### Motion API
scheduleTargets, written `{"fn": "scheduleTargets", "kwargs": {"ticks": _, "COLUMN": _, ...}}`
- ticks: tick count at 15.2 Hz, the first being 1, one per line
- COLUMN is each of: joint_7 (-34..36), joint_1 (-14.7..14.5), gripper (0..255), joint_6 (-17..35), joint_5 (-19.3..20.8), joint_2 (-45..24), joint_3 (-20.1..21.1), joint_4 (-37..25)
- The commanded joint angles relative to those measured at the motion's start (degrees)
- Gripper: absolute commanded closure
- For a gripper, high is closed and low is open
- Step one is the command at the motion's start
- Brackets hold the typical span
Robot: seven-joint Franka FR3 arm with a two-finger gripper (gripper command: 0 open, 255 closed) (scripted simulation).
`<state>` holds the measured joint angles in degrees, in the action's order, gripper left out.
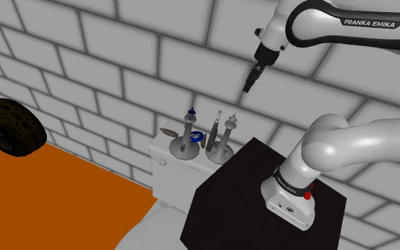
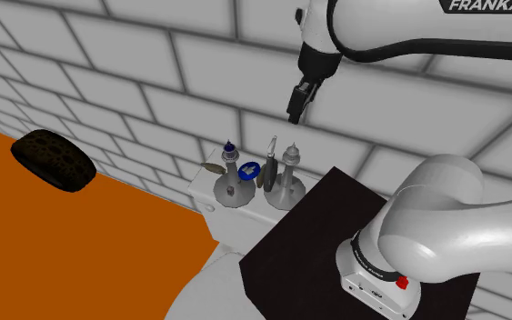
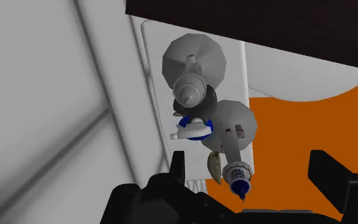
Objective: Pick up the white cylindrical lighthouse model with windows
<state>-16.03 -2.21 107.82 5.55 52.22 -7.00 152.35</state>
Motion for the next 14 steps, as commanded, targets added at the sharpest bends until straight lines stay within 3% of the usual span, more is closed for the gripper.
{"fn": "scheduleTargets", "kwargs": {"ticks": 1, "joint_7": -3.66, "joint_1": -0.32, "gripper": 0, "joint_6": 3.75, "joint_5": 1.04, "joint_2": 0.04, "joint_3": -2.29, "joint_4": 3.47}}
{"fn": "scheduleTargets", "kwargs": {"ticks": 8, "joint_7": -17.26, "joint_1": -0.47, "gripper": 0, "joint_6": 18.52, "joint_5": 5.78, "joint_2": -4.87, "joint_3": -12.18, "joint_4": 12.94}}
{"fn": "scheduleTargets", "kwargs": {"ticks": 14, "joint_7": -30.63, "joint_1": -2.88, "gripper": 0, "joint_6": 34.21, "joint_5": 8.48, "joint_2": -17.13, "joint_3": -22.83, "joint_4": 16.48}}
